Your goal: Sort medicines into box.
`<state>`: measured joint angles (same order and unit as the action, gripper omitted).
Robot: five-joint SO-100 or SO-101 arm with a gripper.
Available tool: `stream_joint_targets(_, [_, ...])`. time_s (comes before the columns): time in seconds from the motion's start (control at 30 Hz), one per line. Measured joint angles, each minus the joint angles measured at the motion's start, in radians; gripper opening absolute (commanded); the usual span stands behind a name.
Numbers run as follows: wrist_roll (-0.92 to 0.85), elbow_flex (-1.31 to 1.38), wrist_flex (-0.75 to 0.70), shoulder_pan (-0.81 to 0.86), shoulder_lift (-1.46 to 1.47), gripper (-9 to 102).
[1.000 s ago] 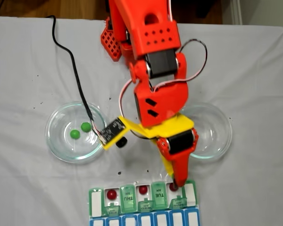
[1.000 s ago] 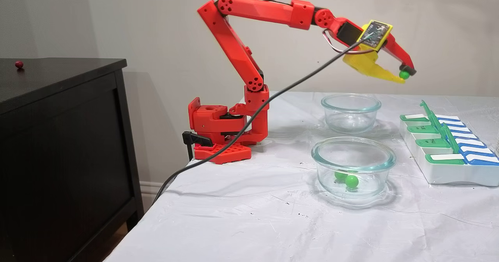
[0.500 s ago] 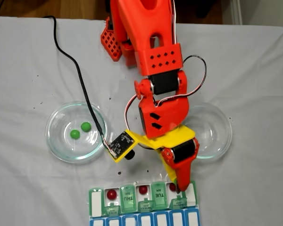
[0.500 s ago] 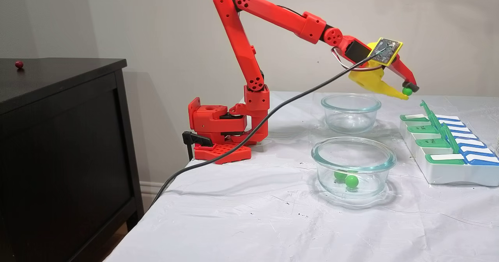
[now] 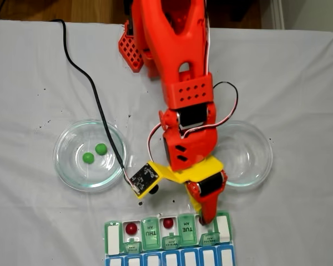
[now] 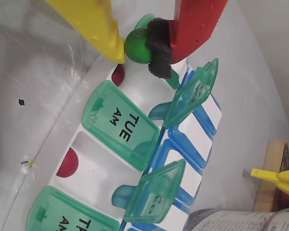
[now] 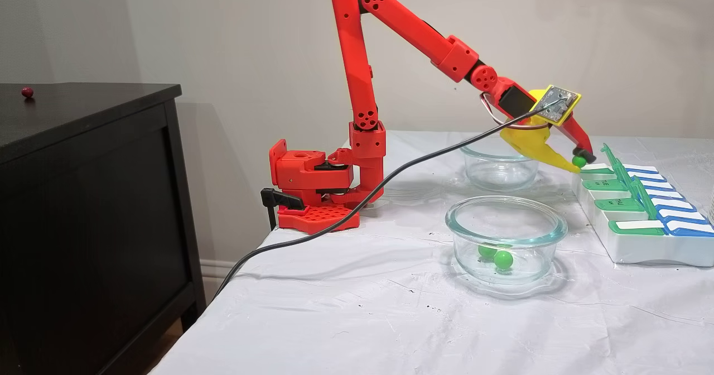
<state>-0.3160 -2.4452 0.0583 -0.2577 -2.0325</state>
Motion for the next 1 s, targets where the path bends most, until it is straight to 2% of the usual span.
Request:
stream_joint_targets(0.7, [0.014, 0.002, 0.101, 0.009, 0.008, 0])
stream_joint_targets(1.0, [0.014, 0.002, 0.101, 0.009, 0.031, 16])
